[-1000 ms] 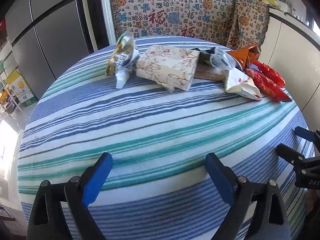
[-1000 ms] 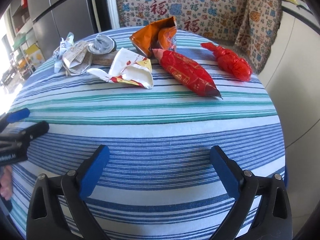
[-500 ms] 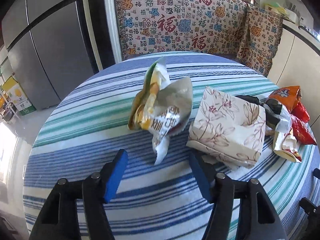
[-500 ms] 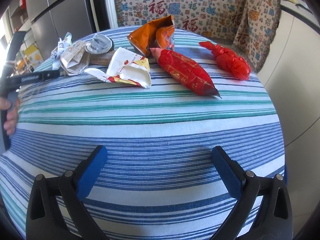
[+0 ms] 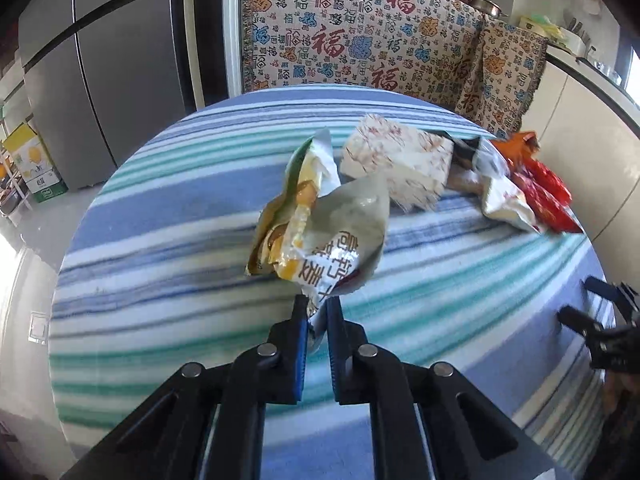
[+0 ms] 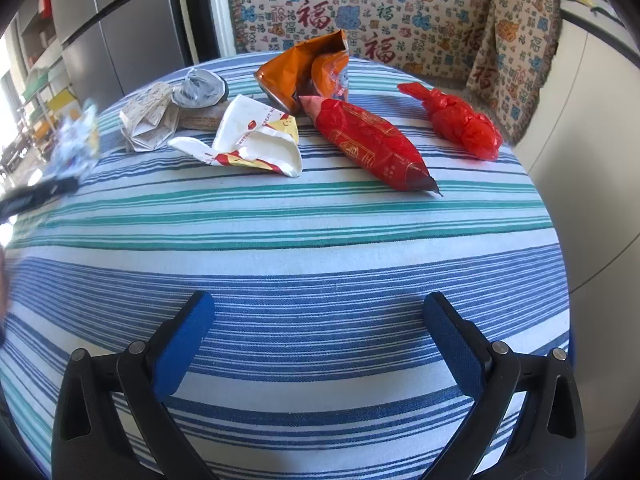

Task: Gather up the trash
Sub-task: 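Grasp the silver-white snack bag with the left tool while the right tool grasps the red plastic bag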

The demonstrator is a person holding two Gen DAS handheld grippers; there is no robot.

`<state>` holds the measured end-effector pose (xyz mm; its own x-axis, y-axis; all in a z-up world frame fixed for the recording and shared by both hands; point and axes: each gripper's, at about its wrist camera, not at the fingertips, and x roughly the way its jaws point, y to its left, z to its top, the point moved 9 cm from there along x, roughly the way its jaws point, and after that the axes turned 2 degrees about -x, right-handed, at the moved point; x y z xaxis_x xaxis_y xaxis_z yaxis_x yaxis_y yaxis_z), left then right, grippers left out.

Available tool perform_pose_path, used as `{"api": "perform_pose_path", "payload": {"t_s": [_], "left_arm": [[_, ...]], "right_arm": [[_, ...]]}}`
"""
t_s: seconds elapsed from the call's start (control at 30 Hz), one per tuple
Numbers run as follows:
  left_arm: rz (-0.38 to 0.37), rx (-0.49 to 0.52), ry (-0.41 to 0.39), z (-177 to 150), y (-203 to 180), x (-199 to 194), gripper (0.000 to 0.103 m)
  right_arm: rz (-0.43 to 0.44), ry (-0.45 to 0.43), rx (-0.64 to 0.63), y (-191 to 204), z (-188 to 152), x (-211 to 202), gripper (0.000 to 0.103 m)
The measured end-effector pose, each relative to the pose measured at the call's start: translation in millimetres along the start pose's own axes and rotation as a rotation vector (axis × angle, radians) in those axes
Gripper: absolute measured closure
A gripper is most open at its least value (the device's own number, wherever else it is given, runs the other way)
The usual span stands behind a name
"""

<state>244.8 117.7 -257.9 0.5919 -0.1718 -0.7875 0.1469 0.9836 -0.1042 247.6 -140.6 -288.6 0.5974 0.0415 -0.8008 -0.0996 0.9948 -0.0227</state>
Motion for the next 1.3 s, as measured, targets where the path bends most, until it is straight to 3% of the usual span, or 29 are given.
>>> {"api": "perform_pose_path", "payload": {"t_s": [0.07, 0.13, 0.17, 0.2, 0.27, 0.6, 0.67, 0.83, 0.97, 1.13, 1.23, 1.3], "left_arm": [[-0.007, 0.015, 0.002, -14.6, -6.9, -11.4, 0.091], [-0.012, 0.028, 0.008, -26.2, -13.2, -17.2, 0.077], [-0.009, 0.036, 0.003, -28.2, -16.1, -18.9, 0.065], [0.002, 0.041, 0.002, -28.8, -17.6, -18.5, 0.043], [0.047, 0.045, -0.005, -28.4, -16.5, -14.2, 0.025], [0.116, -0.003, -0.003, -20.6, -8.1, -0.4, 0.009], [0.116, -0.007, -0.001, -20.0, -6.5, 0.7, 0.007], [0.117, -0.004, 0.004, -19.2, -7.2, 2.2, 0.003], [0.116, -0.005, 0.005, -19.4, -7.4, 1.9, 0.003], [0.116, -0.005, 0.005, -19.3, -7.3, 2.0, 0.003], [0.116, -0.005, 0.005, -19.2, -7.3, 2.0, 0.003], [0.116, -0.005, 0.005, -19.3, -7.3, 1.9, 0.003]], "right_arm": [[0.0, 0.0, 0.0, 0.0, 0.1, 0.0, 0.0], [0.0, 0.0, 0.0, 0.1, 0.1, 0.0, 0.0], [0.0, 0.0, 0.0, 0.0, 0.1, 0.0, 0.0], [-0.001, 0.001, 0.001, 0.0, 0.1, 0.0, 0.0], [-0.001, 0.001, 0.001, -0.1, 0.2, 0.0, 0.0], [-0.014, -0.007, 0.033, -7.5, -1.4, -3.3, 0.002], [-0.008, -0.055, 0.098, -24.3, -1.5, -15.0, 0.013], [-0.147, -0.119, 0.122, -102.9, 21.2, -30.8, 0.014], [-0.149, -0.131, 0.089, -139.4, 70.6, -16.1, 0.014], [-0.029, -0.004, -0.019, -124.8, 118.2, 41.9, 0.018], [-0.04, 0.068, -0.071, -118.8, 120.8, 69.3, 0.019], [-0.028, 0.096, -0.077, -116.3, 119.6, 79.1, 0.028]]}}
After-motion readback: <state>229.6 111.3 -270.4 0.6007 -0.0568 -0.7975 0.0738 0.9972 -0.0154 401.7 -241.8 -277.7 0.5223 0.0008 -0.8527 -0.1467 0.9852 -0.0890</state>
